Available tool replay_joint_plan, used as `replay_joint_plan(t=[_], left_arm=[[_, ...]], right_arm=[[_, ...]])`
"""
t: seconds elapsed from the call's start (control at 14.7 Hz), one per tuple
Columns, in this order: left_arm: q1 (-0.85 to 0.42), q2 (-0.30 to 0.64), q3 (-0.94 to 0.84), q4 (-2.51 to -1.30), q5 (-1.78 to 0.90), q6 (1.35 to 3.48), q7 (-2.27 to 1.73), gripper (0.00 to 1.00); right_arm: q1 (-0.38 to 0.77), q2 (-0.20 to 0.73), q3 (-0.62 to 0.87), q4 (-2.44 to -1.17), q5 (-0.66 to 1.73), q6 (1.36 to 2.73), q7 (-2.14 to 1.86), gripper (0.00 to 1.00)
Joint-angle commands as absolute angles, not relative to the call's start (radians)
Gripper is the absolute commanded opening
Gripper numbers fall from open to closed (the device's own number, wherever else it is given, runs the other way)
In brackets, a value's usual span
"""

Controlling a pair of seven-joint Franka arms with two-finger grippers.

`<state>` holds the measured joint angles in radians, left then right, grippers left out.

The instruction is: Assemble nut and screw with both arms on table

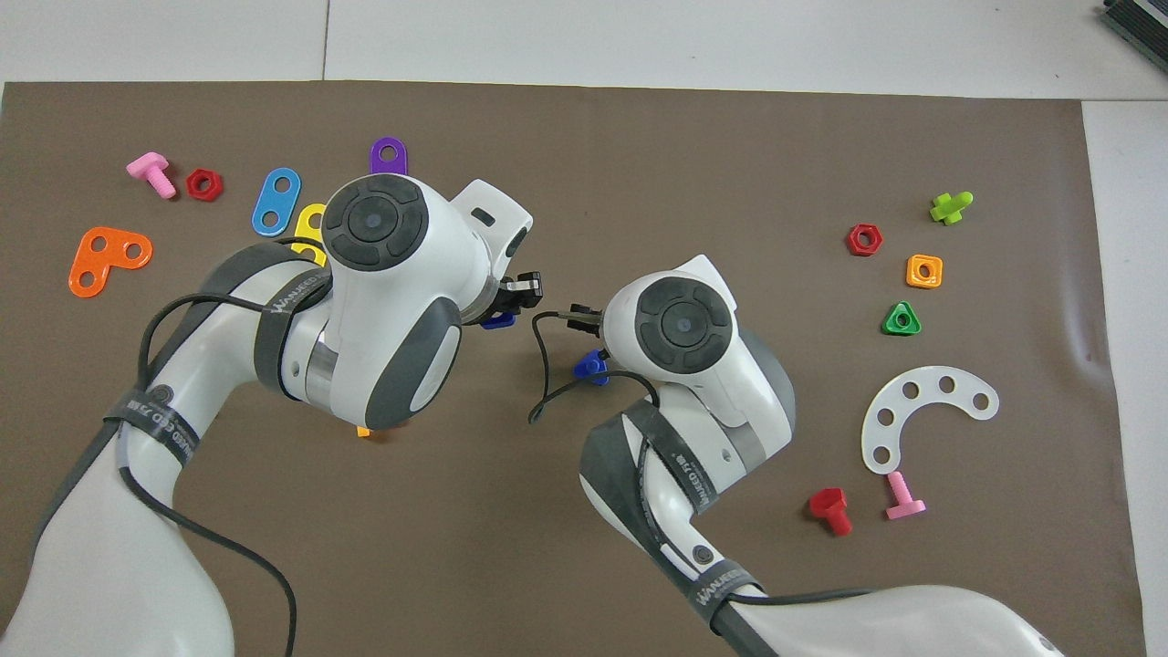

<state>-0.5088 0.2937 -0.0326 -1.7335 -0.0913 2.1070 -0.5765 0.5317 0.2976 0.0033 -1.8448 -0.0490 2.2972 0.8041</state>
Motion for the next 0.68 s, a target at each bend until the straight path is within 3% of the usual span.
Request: replay_joint_plan(t=[0.0, 0.61], left_arm=[[-0.584, 0.354, -0.015, -1.706, -0.112, 2.17, -0.67, 0.0], [-0.707, 0.41, -0.014, -1.715, -0.109, 2.226, -0.799, 0.0]], right_arm=[[0.445, 0.201, 0.014, -1.867, -0.061, 2.22, 0.72, 1.0], [0.135, 0.029, 0.012, -1.821, 0.011, 1.999, 0.336, 1.0]])
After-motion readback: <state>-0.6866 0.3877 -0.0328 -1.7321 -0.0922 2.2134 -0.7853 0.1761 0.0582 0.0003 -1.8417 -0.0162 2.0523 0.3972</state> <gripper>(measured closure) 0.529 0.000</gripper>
